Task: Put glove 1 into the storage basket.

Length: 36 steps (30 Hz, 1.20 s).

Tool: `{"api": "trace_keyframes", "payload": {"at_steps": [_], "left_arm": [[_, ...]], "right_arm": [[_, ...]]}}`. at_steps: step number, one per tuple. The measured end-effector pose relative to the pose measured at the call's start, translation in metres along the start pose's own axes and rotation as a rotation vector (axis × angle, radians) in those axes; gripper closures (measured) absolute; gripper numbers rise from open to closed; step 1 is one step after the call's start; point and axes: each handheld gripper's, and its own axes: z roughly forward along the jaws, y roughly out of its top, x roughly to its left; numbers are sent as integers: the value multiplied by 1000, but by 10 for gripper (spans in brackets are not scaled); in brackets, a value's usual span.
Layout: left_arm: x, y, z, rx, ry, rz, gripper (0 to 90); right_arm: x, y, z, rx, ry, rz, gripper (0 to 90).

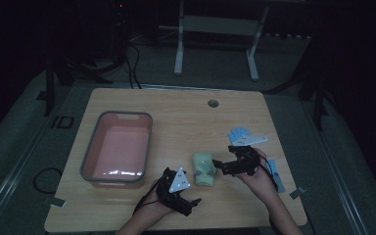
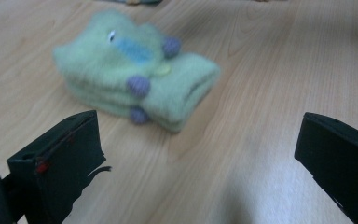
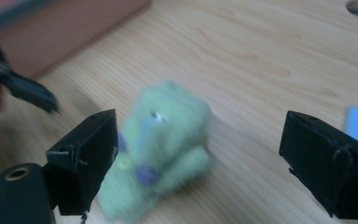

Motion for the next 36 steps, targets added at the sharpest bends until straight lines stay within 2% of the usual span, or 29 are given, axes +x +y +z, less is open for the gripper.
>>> {"api": "trace_keyframes", "payload": {"at_steps": [3,4,6,7,8,10,14,16,17,19,23,26,31,36], "left_arm": [[3,5,6,14,-17,33,40],[5,7,8,24,-25,44,43],[9,10,14,44,-12,63,58],[11,12,17,47,-9,72,82],[12,13,19,47,-13,75,103],[14,14,22,33,-25,94,131],[16,18,31,42,-41,142,181],[15,20,34,43,-36,181,206],[15,21,35,42,-39,187,222],[15,22,38,61,-35,219,241],[18,22,43,82,-32,247,305],[17,20,45,89,-20,256,331],[15,19,48,110,-17,277,332],[11,18,52,145,-1,346,340]], "right_arm": [[0,1,2,-5,32,-30,116],[-1,2,3,-9,36,-38,147],[-4,4,5,-11,44,-51,189],[-6,5,6,-12,49,-49,242],[-8,8,8,-11,57,-46,248],[-9,10,13,5,58,-57,316],[-10,17,29,19,59,-59,336],[-11,19,38,35,65,-49,336],[-11,20,44,40,80,-42,334],[-11,19,52,57,87,-40,331],[-12,14,68,96,104,-30,320],[-12,9,78,145,124,-21,308],[-16,1,87,184,165,27,306],[-18,-6,93,212,223,73,355]]}}
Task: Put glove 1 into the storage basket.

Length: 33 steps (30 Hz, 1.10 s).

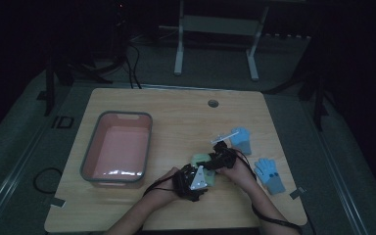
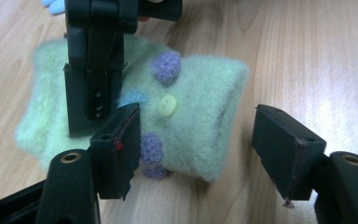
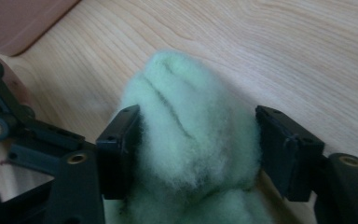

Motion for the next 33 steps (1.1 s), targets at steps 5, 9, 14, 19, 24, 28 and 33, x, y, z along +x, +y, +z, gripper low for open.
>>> {"api": "trace_keyframes", "payload": {"at_steps": [5,9,14,19,24,28,33], "left_arm": [[-3,0,4,6,30,15,401],[-3,0,4,6,63,19,539],[5,4,-2,3,39,-33,693],[12,12,-13,17,31,-51,719],[17,20,-30,13,28,-27,722],[21,26,-44,23,33,-6,722],[27,30,-64,40,54,20,723]], "right_arm": [[1,0,1,10,22,-4,476],[2,0,0,18,41,6,568],[6,-1,-5,-2,25,-4,653],[11,2,-12,-55,26,-5,680],[19,11,-23,-79,49,-15,686],[27,21,-30,-84,59,-39,691],[38,35,-37,-108,72,-55,694]]}}
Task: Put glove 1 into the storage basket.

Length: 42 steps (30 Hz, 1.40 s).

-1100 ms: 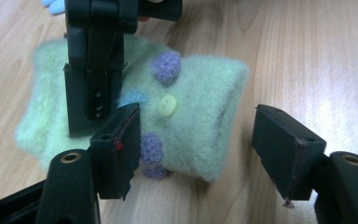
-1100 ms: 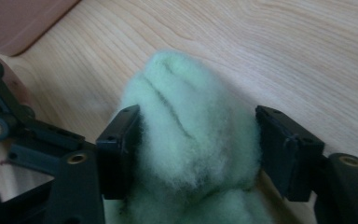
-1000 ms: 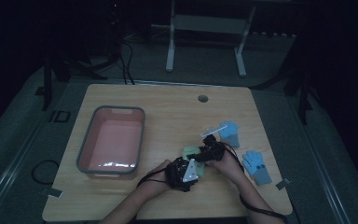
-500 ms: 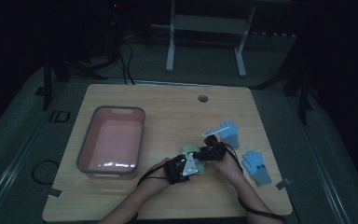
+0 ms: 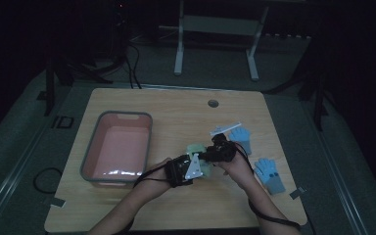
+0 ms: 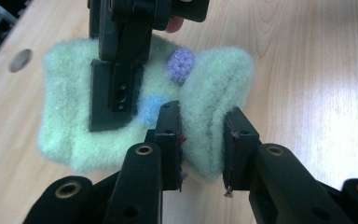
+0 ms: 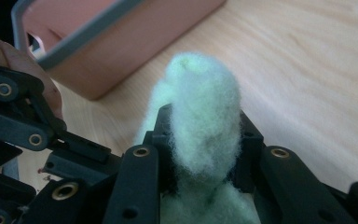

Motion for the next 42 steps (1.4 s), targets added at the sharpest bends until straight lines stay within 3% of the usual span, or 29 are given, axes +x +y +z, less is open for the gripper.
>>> {"api": "trace_keyframes", "payload": {"at_steps": [13,19,31,42], "left_arm": [[16,-7,-44,61,76,22,723],[24,-17,-64,60,111,-6,723],[41,-47,-100,93,149,-29,723],[47,-83,-123,138,158,-56,723]], "right_arm": [[30,44,12,-32,31,-45,698],[43,66,22,-36,49,-74,699],[69,104,53,-15,80,-116,699],[91,122,93,2,126,-121,699]]}}
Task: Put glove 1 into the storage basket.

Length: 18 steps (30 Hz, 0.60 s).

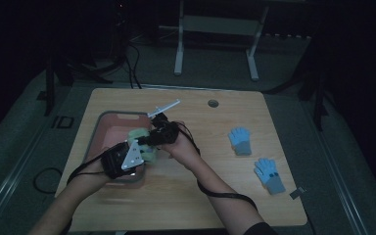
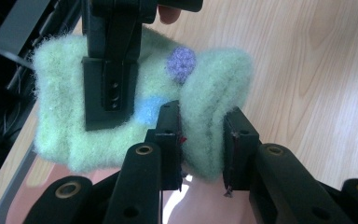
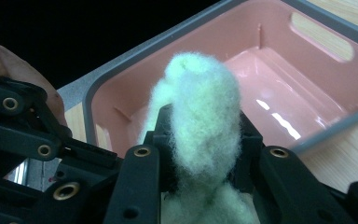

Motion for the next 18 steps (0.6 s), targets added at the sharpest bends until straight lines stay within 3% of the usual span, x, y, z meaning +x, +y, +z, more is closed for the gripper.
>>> {"api": "trace_keyframes", "payload": {"at_steps": [8,11,18], "left_arm": [[5,-28,-5,34,-4,6,723],[7,-36,-6,42,-2,45,722],[15,-49,5,77,-53,68,723]], "right_arm": [[11,9,30,10,15,-9,699],[16,12,39,13,14,-10,700],[11,10,58,27,9,16,701]]}}
